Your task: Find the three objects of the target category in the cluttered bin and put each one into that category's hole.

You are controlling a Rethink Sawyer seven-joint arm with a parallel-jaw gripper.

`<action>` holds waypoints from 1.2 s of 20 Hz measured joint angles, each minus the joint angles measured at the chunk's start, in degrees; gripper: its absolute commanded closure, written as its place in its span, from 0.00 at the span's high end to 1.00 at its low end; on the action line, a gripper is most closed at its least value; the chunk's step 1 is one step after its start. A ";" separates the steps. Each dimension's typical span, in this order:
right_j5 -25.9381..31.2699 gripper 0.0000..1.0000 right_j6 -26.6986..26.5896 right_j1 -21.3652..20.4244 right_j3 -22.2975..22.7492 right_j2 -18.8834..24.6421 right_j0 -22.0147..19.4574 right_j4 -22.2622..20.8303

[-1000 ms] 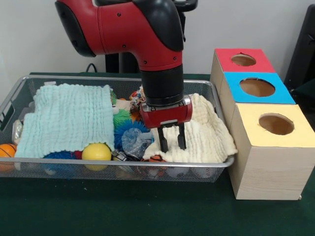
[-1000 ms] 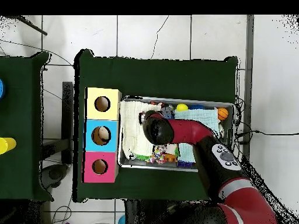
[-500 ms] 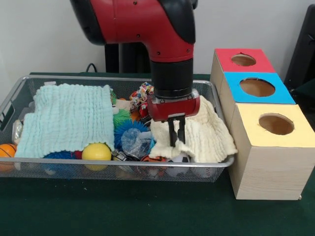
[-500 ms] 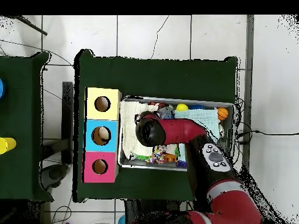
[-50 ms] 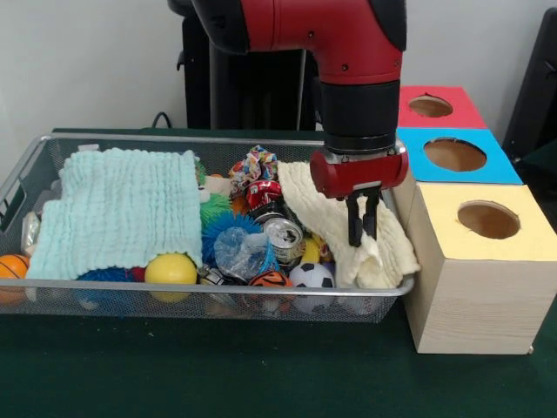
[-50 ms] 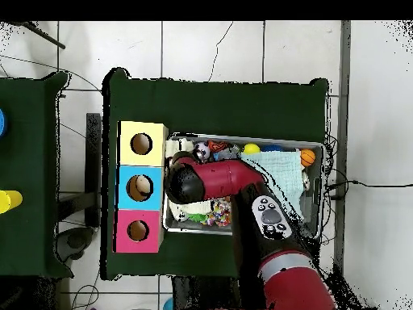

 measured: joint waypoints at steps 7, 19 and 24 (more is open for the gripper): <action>4.28 0.00 0.00 -4.58 1.80 0.79 -2.36 1.27; 20.14 0.00 0.00 -15.60 4.79 1.74 -6.07 2.26; 26.18 0.00 0.00 -15.72 4.77 1.73 -5.84 2.22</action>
